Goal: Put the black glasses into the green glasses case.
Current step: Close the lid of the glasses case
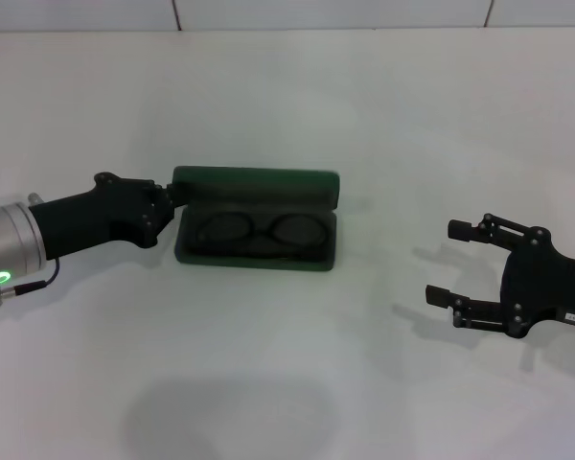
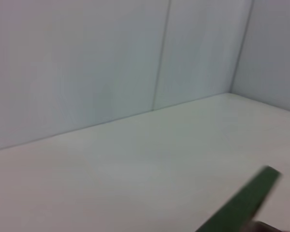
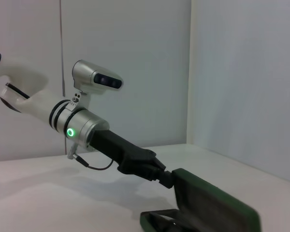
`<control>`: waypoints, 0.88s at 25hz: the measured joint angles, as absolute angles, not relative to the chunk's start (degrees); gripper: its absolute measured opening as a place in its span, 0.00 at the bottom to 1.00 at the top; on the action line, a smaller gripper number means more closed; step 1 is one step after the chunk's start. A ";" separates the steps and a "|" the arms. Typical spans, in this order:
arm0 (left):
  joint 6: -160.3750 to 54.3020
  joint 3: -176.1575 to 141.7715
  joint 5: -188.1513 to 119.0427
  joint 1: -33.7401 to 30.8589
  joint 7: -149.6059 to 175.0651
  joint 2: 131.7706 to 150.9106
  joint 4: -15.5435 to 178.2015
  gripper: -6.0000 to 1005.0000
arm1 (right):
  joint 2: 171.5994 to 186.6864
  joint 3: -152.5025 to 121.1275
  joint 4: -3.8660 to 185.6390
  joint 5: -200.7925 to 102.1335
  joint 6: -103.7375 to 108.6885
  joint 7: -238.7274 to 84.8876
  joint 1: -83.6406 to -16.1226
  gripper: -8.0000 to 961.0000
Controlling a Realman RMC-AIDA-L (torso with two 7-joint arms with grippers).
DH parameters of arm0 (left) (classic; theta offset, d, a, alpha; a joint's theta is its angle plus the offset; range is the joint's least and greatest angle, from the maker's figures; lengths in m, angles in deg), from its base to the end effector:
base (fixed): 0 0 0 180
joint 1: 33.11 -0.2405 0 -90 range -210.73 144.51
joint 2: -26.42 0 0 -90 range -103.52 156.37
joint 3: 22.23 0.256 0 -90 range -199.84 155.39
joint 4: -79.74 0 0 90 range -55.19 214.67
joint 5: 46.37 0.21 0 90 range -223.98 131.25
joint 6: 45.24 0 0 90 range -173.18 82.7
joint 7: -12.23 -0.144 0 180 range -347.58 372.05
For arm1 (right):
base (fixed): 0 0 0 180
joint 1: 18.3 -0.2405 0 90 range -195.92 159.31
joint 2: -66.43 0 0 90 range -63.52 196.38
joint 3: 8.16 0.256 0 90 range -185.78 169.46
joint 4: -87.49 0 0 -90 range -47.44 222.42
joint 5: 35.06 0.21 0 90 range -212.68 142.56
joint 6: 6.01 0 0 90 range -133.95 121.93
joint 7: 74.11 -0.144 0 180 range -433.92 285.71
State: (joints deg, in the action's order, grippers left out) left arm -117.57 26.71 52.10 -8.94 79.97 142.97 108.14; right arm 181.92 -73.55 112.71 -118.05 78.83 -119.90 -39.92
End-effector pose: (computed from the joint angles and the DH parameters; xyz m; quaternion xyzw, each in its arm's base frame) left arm -0.3165 0.3248 -0.0091 -0.9074 -0.2507 -0.2203 0.2554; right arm 0.2855 0.2853 -0.0284 -0.9384 0.0600 0.2844 0.1870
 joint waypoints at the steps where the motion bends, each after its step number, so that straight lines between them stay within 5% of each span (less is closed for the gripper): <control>1: -117.06 26.64 52.09 -8.83 79.99 142.98 108.14 0.02 | 181.92 -73.55 112.71 -118.04 78.84 -119.90 -39.93 0.85; 11: -115.75 26.68 52.09 -8.16 79.62 143.30 108.21 0.02 | 181.92 -73.55 112.75 -117.92 78.90 -119.84 -39.92 0.84; 22: -126.33 26.63 51.10 -13.39 90.49 141.65 114.61 0.02 | 181.90 -73.07 113.02 -117.49 78.41 -119.74 -39.44 0.84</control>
State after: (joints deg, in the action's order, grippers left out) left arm -126.33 26.63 51.10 -13.39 90.49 141.65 114.61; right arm 181.90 -73.07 113.02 -117.49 78.41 -119.74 -39.44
